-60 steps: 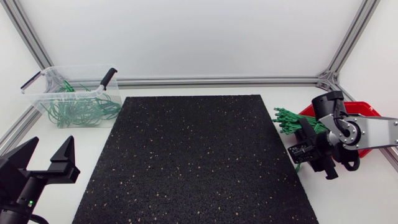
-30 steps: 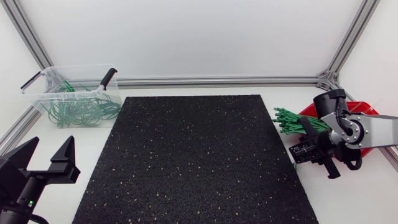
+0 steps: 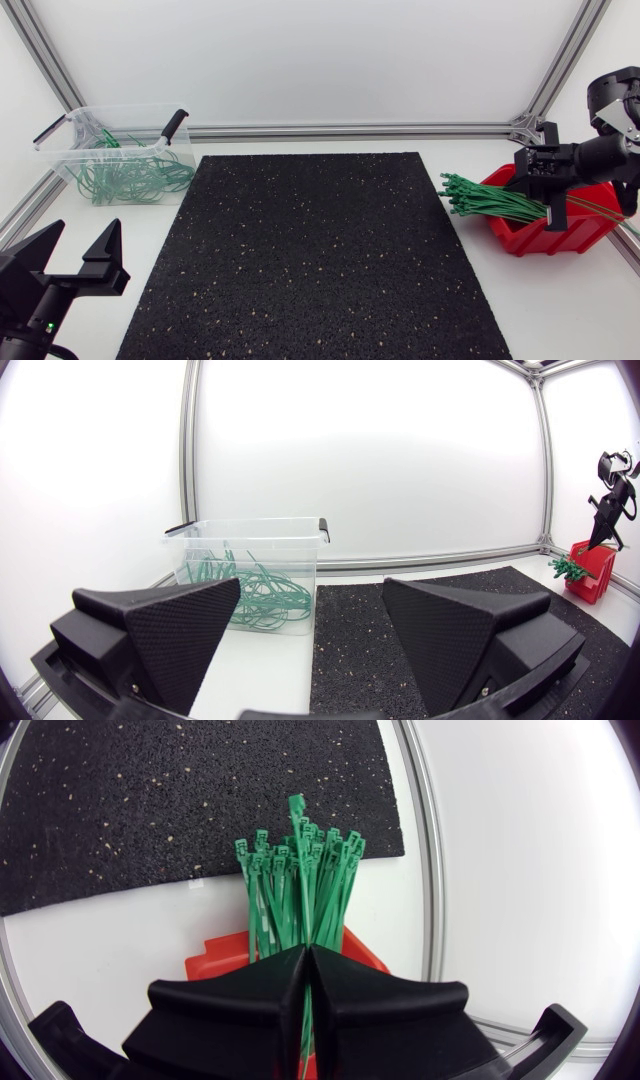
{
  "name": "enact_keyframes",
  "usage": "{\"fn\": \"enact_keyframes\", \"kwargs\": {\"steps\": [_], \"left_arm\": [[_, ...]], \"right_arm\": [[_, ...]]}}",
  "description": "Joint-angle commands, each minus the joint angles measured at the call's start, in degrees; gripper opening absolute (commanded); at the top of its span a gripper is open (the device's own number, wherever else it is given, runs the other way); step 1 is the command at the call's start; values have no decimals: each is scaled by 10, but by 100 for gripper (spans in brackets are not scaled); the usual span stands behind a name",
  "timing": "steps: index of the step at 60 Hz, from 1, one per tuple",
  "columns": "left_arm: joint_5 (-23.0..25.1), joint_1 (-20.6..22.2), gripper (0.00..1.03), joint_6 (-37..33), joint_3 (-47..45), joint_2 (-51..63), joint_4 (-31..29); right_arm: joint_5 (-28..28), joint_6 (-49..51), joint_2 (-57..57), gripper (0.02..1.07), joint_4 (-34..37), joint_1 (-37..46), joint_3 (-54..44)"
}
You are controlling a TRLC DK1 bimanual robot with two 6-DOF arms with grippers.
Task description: Take a green cable tie from the red box, thread the tail through the head to close it, then place it in the transparent bin on the left.
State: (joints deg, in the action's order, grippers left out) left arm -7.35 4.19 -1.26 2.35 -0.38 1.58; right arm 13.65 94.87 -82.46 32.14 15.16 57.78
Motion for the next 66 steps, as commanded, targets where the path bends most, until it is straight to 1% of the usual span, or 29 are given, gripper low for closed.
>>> {"fn": "enact_keyframes", "kwargs": {"steps": [1,4,11,13,26,36,46,55,66], "left_arm": [[2,-3,99,8,-23,3,-14],[2,-2,100,8,-23,3,-14],[2,-2,99,8,-23,2,-15],[2,-2,99,8,-23,1,-15],[3,-1,100,9,-23,1,-14],[3,-1,100,10,-23,0,-15],[3,-7,99,9,-23,-1,-15],[3,-7,99,10,-23,-1,-15],[3,-4,99,10,-23,-1,-14]], "right_arm": [[33,-7,-32,8,33,22,9],[74,10,-32,8,51,37,9],[109,38,-32,8,64,49,1],[110,49,-35,8,75,51,0],[116,59,-9,8,87,41,15],[114,50,-2,8,133,10,73],[107,45,5,8,151,-11,106],[107,52,0,8,162,-7,124],[111,111,-30,8,156,27,95]]}}
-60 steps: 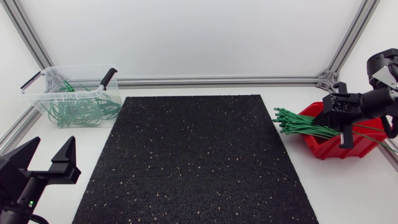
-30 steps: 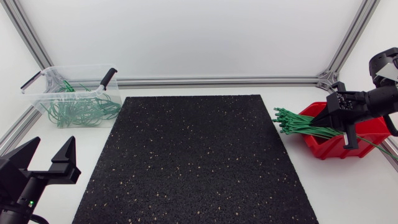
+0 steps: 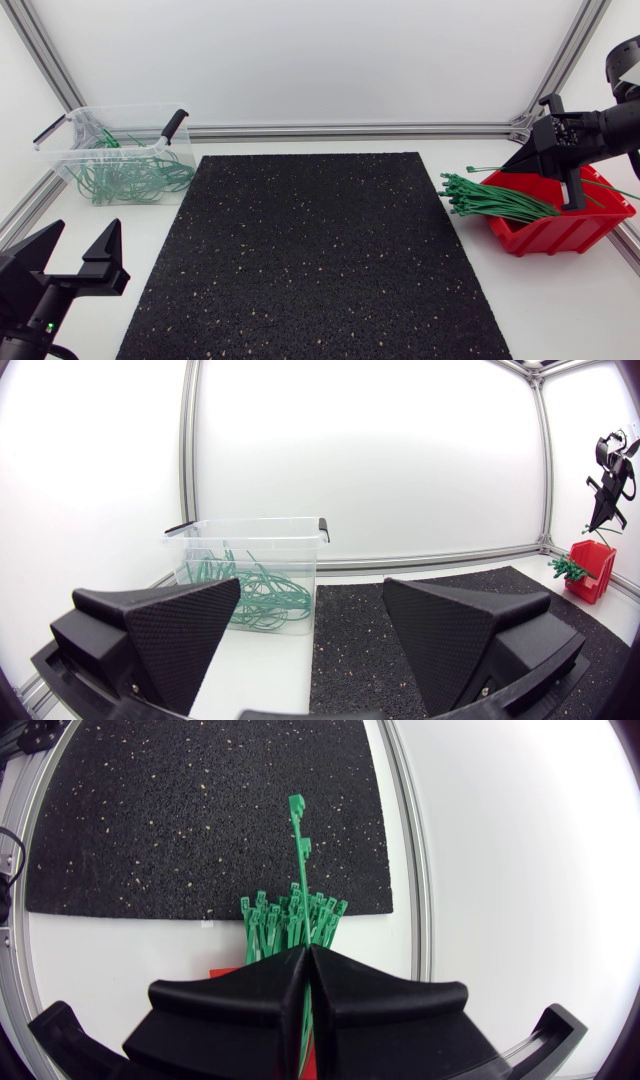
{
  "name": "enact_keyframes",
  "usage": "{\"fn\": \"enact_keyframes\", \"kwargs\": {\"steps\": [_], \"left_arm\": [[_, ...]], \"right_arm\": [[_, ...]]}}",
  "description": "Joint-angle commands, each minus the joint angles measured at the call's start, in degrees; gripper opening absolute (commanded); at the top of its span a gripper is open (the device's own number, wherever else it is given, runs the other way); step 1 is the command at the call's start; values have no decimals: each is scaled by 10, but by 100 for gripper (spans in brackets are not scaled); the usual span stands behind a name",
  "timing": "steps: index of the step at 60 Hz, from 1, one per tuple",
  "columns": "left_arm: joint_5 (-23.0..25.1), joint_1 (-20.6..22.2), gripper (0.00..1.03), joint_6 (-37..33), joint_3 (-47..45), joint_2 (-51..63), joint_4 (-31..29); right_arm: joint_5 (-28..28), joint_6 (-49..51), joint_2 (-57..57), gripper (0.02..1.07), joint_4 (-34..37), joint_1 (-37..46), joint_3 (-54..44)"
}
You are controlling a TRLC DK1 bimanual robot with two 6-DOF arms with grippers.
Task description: Take a green cable tie from the red box, thread the tail through the head to close it, then place it in the transparent bin on the left.
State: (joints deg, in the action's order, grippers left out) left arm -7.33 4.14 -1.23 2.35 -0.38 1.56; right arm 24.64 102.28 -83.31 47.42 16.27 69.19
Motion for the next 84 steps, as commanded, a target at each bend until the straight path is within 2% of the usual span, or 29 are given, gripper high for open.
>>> {"fn": "enact_keyframes", "kwargs": {"steps": [1,24,57,84], "left_arm": [[3,-5,100,10,-23,-1,-15],[4,5,99,11,-23,-1,-14],[5,-3,100,11,-23,-1,-15],[5,-5,100,11,-23,-1,-15]], "right_arm": [[3,42,-24,8,0,17,-22],[11,129,-34,8,-15,46,-85],[-22,147,-75,8,8,-4,8],[-9,202,-134,8,-6,37,-30]]}}
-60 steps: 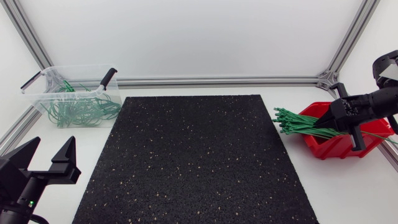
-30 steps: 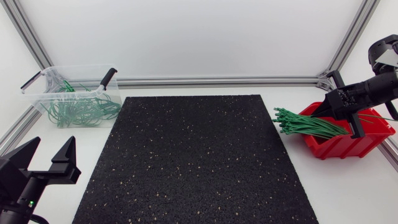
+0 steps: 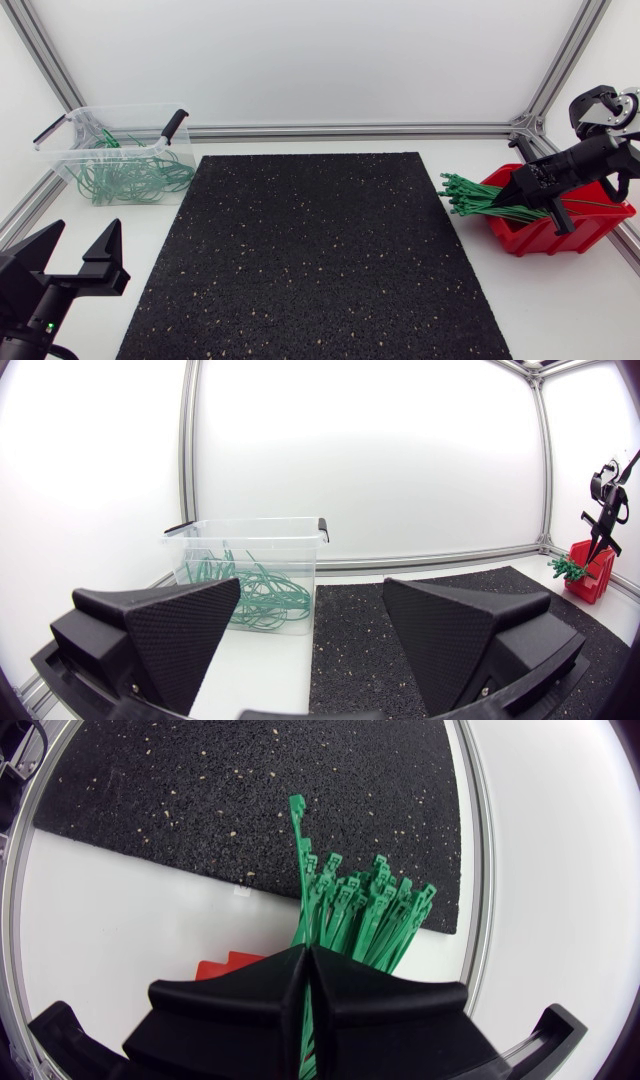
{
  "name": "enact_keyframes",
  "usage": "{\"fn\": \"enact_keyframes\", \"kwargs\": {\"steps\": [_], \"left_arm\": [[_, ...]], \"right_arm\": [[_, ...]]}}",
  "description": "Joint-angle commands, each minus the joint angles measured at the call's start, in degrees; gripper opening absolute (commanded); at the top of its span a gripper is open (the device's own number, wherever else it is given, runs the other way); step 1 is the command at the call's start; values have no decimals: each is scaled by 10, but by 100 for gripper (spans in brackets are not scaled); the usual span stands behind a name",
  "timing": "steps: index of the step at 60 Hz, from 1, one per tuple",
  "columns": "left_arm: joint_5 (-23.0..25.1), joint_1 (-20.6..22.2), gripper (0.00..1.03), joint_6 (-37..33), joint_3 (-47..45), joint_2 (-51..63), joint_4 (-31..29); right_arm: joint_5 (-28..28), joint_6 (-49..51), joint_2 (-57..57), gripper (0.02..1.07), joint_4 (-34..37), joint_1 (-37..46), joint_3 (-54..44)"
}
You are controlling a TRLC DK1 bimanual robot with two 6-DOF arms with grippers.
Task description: Take a green cable tie from the red box, thread the tail through the head to close it, then place it in the transparent bin on the left.
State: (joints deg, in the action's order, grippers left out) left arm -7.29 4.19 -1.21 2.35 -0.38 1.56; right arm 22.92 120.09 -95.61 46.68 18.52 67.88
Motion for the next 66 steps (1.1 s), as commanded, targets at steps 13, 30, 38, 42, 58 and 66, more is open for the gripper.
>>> {"fn": "enact_keyframes", "kwargs": {"steps": [13,30,38,42,58,66], "left_arm": [[6,-2,100,10,-23,-1,-15],[6,-5,100,10,-23,-1,-15],[6,-6,99,10,-23,-1,-15],[6,-8,99,10,-23,-1,-15],[6,-15,100,10,-23,-1,-16],[9,-15,99,10,-23,-1,-17]], "right_arm": [[25,31,-17,70,-5,39,-42],[58,14,62,103,4,35,-74],[54,-9,100,102,-6,18,-111],[47,-34,118,97,-25,5,-135],[2,-91,132,84,-121,-37,-221],[-7,-123,128,84,-171,-44,-233]]}}
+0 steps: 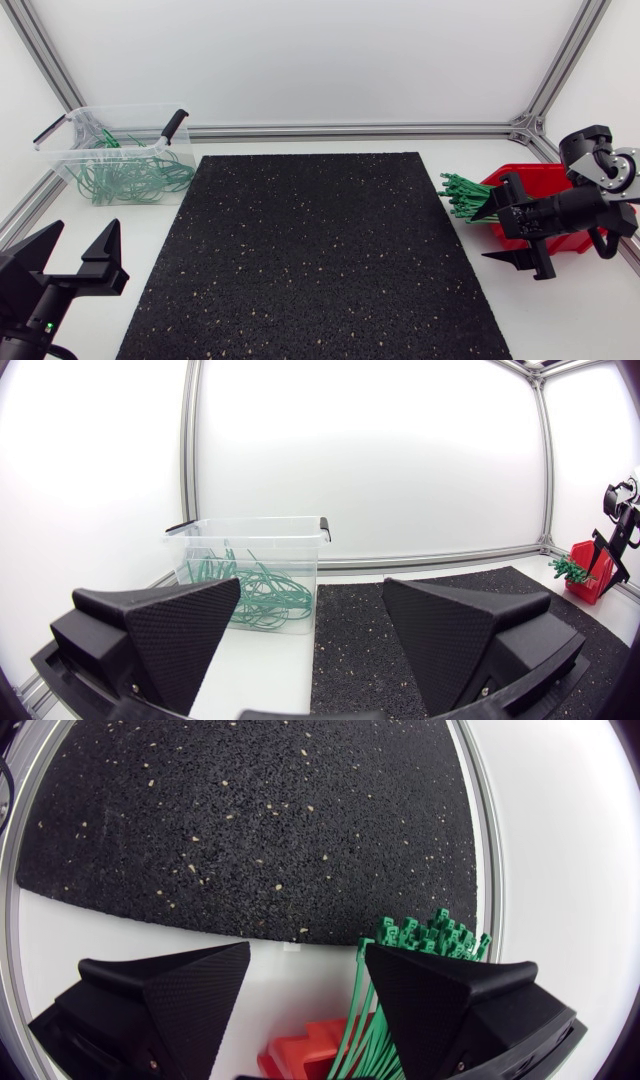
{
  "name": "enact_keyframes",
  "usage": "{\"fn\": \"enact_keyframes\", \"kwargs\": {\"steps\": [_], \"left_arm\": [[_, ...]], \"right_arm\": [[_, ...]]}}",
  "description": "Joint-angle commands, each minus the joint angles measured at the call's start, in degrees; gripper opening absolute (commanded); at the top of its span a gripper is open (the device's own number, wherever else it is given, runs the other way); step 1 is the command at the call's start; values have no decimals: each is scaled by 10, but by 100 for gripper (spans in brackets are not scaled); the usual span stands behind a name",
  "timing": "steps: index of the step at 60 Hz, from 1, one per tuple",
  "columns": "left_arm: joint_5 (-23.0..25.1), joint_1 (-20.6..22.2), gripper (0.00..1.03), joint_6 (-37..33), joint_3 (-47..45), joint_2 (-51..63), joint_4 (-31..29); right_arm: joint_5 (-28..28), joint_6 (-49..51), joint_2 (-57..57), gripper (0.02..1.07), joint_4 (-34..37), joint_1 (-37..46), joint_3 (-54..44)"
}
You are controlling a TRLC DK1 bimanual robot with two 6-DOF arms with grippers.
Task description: Take a green cable tie from the red box, thread the tail through the head to close it, then place it in the transparent bin on the left.
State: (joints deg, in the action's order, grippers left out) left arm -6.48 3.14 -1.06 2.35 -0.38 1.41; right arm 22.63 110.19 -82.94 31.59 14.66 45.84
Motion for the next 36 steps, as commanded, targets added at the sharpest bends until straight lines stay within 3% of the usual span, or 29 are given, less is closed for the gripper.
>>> {"fn": "enact_keyframes", "kwargs": {"steps": [1,36], "left_arm": [[1,-4,99,9,-23,-1,-15],[9,-4,99,9,-22,-1,-18]], "right_arm": [[-4,-27,1,84,-24,-4,-13],[-13,-44,-19,84,-43,7,-15]]}}
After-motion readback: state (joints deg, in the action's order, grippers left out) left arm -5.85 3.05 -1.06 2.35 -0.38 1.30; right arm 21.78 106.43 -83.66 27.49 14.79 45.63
